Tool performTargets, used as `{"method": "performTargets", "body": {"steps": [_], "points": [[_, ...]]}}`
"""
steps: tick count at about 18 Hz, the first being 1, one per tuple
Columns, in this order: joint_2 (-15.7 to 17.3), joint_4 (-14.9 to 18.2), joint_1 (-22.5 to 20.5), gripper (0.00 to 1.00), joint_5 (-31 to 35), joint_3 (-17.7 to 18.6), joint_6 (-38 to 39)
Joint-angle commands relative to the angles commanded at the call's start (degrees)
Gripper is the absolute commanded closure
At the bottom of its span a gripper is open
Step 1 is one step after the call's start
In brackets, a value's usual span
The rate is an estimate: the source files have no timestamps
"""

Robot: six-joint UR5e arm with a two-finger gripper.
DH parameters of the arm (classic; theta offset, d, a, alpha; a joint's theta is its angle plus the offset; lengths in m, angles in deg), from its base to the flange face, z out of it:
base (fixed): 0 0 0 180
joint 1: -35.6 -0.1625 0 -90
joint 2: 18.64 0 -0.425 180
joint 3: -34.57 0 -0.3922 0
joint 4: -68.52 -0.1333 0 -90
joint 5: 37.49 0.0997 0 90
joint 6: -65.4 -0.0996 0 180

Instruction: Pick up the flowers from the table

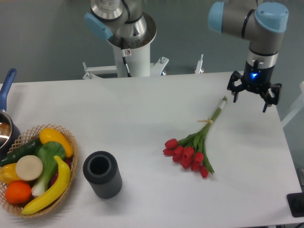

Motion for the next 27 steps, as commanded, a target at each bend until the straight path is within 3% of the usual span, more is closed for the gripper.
{"method": "performTargets", "body": {"steps": [7,12,17,21,27], "points": [[-0.35,0.17,1.75,0.00,0.25,2.90,0.54],[-2.63,0.18,3.96,0.00,0.26,5.36,0.63],[-5.70,-0.18,5.54,0.00,0.70,5.28,0.63],[-7.46,-0.26,7.73,0.00,6.58,4.40,0.63],[-10.02,-0.35,8.26,0.00,6.94,3.43,0.72]]}}
